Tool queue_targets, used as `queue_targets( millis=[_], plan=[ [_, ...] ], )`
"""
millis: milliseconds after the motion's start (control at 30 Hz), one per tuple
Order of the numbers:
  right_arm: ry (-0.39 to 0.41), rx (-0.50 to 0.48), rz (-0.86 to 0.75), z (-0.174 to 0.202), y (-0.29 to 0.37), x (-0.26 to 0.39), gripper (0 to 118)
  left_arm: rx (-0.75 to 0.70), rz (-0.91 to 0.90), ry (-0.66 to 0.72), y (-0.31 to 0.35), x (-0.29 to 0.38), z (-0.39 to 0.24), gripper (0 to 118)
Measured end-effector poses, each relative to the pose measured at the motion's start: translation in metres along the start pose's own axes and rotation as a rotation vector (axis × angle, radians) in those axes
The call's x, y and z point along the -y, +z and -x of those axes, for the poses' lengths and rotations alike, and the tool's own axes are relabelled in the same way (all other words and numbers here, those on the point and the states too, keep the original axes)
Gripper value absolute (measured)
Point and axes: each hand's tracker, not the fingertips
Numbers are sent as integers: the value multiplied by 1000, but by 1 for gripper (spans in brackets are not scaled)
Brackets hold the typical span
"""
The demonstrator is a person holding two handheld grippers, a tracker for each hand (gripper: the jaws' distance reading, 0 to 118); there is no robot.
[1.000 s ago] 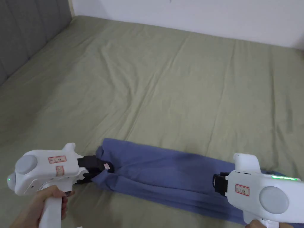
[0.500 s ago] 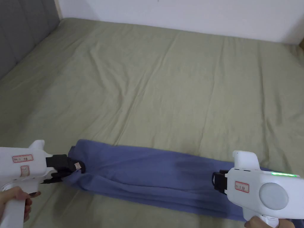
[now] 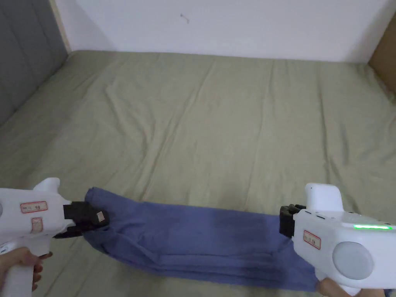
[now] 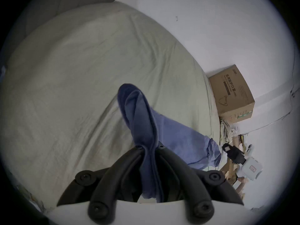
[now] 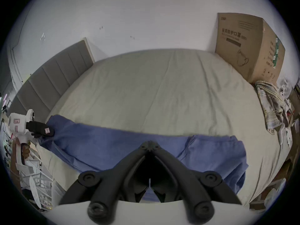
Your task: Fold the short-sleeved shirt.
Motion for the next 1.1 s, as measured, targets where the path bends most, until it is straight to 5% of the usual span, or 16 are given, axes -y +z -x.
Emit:
queue_targets(
  millis=[267, 567, 633, 667, 767, 867, 1033, 1100],
  plan=[
    [-13, 38, -149, -25, 54, -3, 0, -32, 17, -350, -7, 16, -145, 7],
    [-79, 110, -240, -70, 85, 15, 0, 45, 228, -536, -122, 67, -258, 9],
    [-57, 135, -288, -76, 91, 19, 0, 35, 277, -569, -150, 77, -266, 26],
    [-49, 148, -288, -79, 94, 19, 0, 5, 304, -582, -161, 84, -269, 48],
    [-48, 159, -320, -87, 101, 21, 0, 39, 386, -560, -180, 101, -270, 65],
    [-50, 165, -336, -92, 102, 23, 0, 19, 384, -558, -177, 110, -273, 94],
    [-16, 178, -342, -88, 96, 27, 0, 24, 287, -521, -153, 91, -265, 92],
    [-8, 176, -354, -84, 95, 28, 0, 38, 228, -480, -140, 83, -259, 55]
  ],
)
